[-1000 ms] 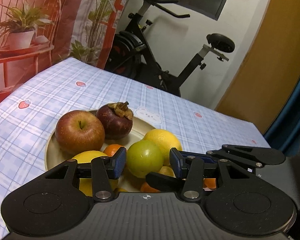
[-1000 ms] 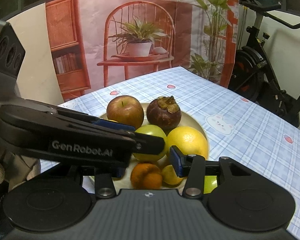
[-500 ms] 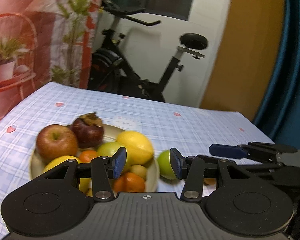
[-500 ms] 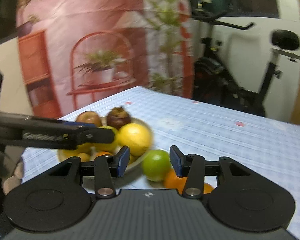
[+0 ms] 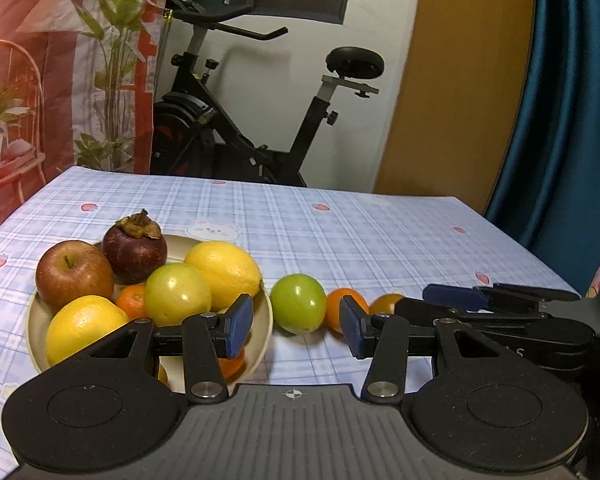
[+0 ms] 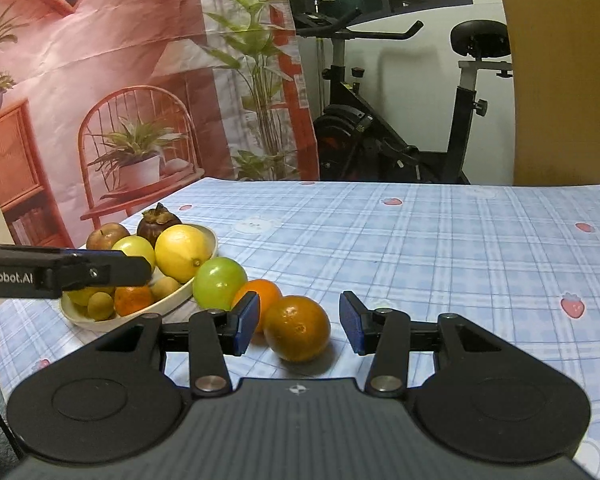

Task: Organize fruits

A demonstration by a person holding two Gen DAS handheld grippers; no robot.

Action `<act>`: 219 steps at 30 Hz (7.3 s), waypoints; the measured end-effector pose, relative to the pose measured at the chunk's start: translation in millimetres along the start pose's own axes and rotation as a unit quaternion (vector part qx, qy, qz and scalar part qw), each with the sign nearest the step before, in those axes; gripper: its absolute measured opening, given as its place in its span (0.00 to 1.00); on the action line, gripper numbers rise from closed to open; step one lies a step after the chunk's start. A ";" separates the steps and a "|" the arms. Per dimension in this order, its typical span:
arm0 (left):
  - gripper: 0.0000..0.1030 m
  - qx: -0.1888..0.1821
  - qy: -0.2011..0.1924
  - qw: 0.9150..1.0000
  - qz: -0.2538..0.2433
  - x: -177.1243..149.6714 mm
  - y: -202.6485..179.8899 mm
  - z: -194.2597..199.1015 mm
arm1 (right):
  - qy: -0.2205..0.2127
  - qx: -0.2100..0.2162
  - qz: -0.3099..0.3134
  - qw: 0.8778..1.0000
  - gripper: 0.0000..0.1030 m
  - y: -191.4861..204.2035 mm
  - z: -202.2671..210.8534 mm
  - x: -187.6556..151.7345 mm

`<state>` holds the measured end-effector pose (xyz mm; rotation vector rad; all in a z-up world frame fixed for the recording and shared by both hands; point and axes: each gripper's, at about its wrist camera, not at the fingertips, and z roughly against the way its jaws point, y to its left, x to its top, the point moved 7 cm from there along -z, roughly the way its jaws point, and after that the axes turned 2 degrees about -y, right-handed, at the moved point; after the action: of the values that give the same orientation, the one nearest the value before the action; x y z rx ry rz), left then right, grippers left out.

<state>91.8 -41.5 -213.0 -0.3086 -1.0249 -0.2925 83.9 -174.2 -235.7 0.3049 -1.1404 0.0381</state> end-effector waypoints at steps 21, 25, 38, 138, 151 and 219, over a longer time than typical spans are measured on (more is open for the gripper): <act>0.49 0.000 0.024 1.000 -0.016 -8.3 -9.1 -4.2 | 0.008 0.012 -0.018 1.000 0.46 -3.6 -2.1 -3.5; 0.49 -0.006 0.024 1.000 -0.009 -4.6 -8.0 -3.5 | 0.006 0.014 -0.013 1.000 0.46 -2.0 -2.1 -2.2; 0.48 -0.018 0.035 0.998 0.049 16.9 9.2 -17.8 | 0.100 0.099 0.220 0.965 0.46 51.5 -49.5 9.9; 0.37 -0.104 0.045 0.986 0.121 16.5 27.2 -26.8 | 0.130 0.069 0.180 0.973 0.30 63.0 -29.2 21.3; 0.41 -0.115 0.096 0.983 0.104 -6.9 8.2 -36.5 | 0.184 0.052 0.158 0.969 0.47 48.1 -56.3 -11.0; 0.41 0.001 -0.010 0.974 0.225 25.4 119.9 -26.7 | 0.088 0.128 0.379 0.912 0.45 190.5 -140.3 36.4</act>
<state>170.6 55.9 -217.5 -0.5316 -0.9449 0.1207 188.6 40.0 -214.6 0.0700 -1.0137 0.8920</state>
